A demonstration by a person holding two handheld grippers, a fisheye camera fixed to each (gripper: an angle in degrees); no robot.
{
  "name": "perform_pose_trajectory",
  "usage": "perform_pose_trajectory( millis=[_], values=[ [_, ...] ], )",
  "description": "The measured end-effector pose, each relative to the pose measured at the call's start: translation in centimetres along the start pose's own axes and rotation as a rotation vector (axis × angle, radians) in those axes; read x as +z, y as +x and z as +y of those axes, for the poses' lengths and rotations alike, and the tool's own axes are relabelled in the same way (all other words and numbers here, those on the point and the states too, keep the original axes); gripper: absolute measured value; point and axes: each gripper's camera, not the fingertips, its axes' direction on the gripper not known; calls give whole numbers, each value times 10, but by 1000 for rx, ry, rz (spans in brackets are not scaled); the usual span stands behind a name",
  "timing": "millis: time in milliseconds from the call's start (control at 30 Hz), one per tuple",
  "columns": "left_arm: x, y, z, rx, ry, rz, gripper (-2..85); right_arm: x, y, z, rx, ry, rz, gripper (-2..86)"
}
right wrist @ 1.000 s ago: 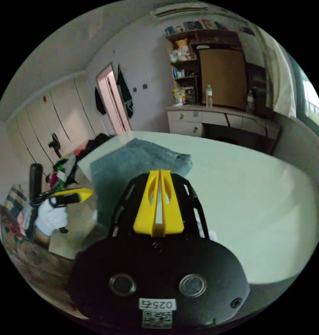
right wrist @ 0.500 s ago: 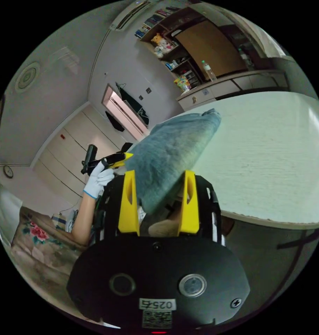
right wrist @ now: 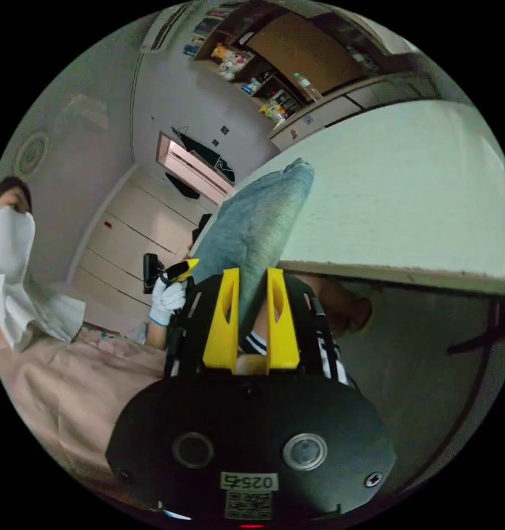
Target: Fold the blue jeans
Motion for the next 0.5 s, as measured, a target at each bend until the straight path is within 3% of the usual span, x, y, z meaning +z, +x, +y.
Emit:
perform_pose_trajectory(
  millis=[133, 333, 500],
  values=[
    [-25, -40, 15, -56, 64, 157, 162, -9, 53, 25, 120, 51, -215, 162],
    [-5, -55, -6, -8, -95, 354, 164, 39, 93, 26, 130, 40, -360, 216],
    [30, -29, -19, 75, -261, 413, 143, 81, 79, 5, -19, -36, -449, 130]
  ],
)
